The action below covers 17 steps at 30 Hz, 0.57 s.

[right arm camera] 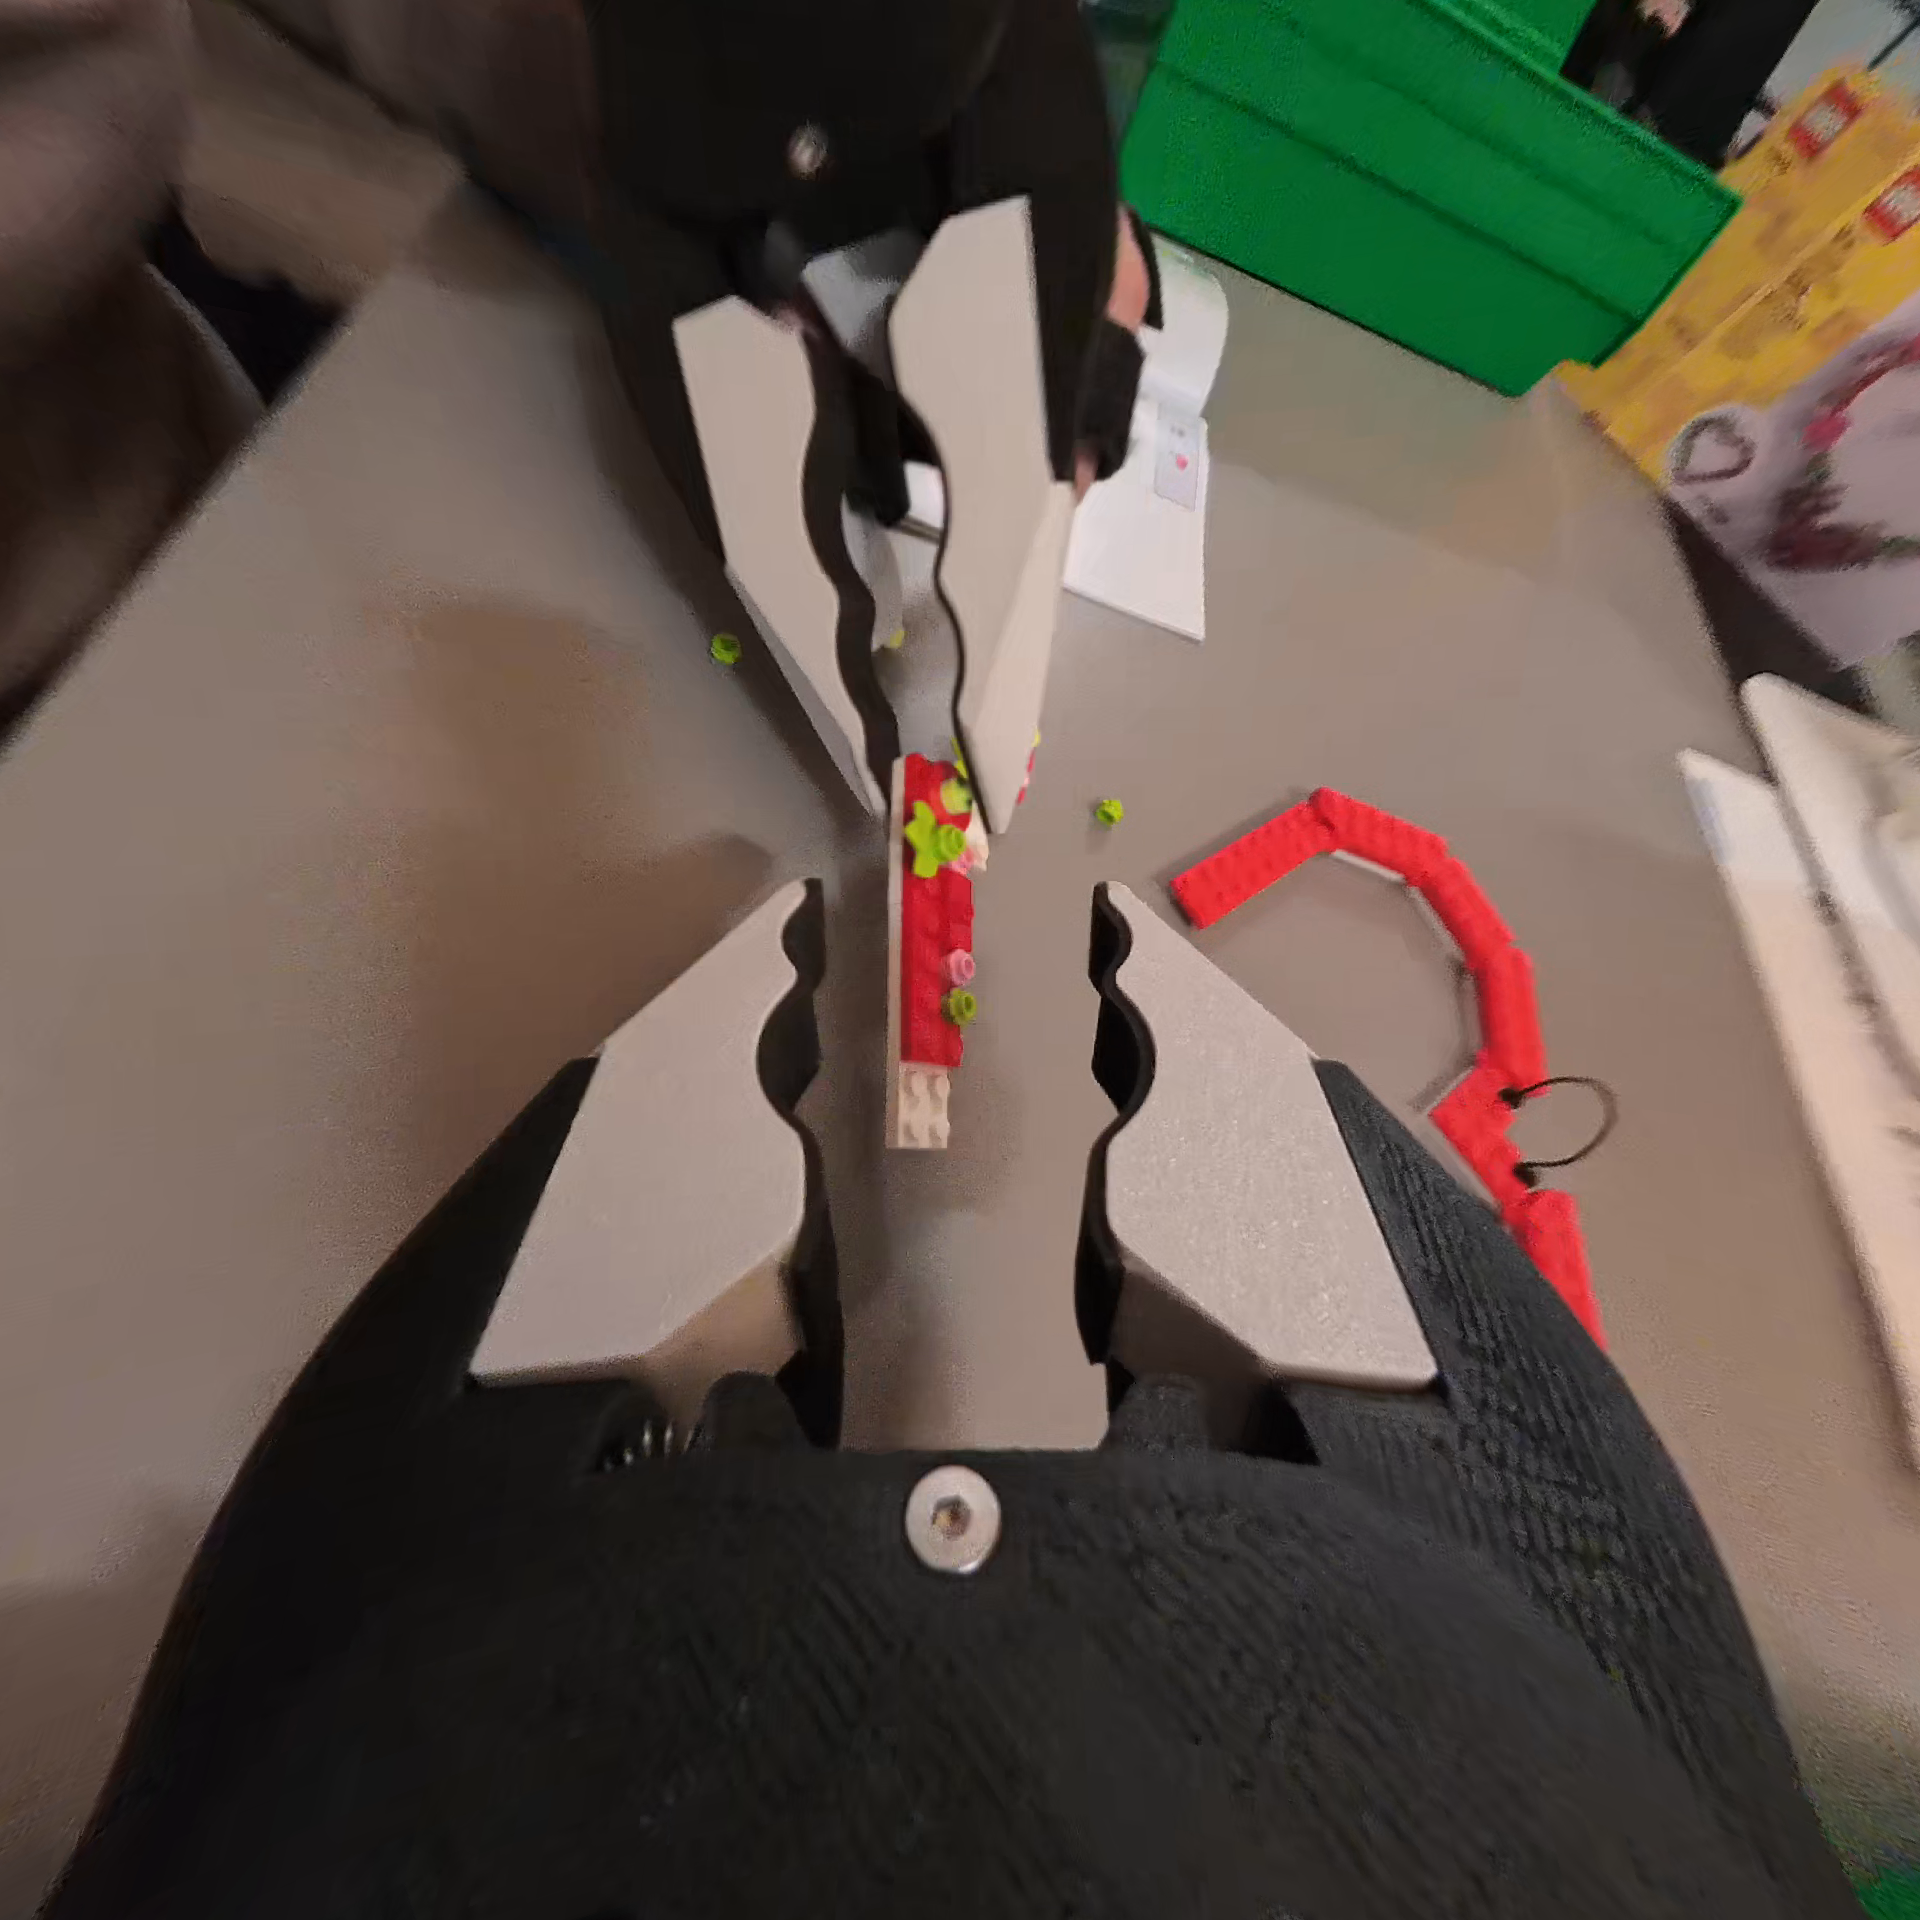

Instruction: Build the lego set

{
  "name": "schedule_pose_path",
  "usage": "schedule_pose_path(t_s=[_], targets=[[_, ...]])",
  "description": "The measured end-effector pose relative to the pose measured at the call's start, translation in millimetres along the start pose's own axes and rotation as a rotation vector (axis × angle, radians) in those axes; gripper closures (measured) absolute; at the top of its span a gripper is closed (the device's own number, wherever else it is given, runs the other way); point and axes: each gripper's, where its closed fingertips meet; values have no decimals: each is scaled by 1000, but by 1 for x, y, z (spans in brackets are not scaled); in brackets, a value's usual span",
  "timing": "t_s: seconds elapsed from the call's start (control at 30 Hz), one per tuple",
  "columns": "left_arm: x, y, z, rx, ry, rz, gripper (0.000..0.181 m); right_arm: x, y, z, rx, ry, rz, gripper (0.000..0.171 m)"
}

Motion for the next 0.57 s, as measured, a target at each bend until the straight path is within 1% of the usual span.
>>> schedule_pose_path(t_s=[0.03, 0.17, 0.27, 0.37, 0.43, 0.5, 0.57], targets=[[2, 0, 2, -10, 4, 17, 165, 0, 1, -3, 19, -32, 38, 120], [13, 1, 6, -61, 63, 27, 165, 4, 7, -10, 62, -101, 138, 119], [20, -1, 3, -66, 142, -25, 154, 4, 8, -12, 84, -137, 176, 119], [22, -3, -5, -47, 241, -139, 136, 3, 7, -14, 93, -160, 193, 118], [19, -3, -16, -22, 308, -235, 130, 2, 7, -14, 96, -170, 201, 118], [16, 3, -31, -12, 385, -333, 130, 0, 9, -13, 87, -194, 212, 118], [18, 16, -44, -43, 459, -406, 131, -4, 12, -11, 62, -224, 223, 118]])
Point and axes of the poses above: each gripper's, where its closed fingertips meet, z out along the fingers, y out of its underside, x = y × z across the jaws, and after that the axes turned 14 degrees about -x, right-handed
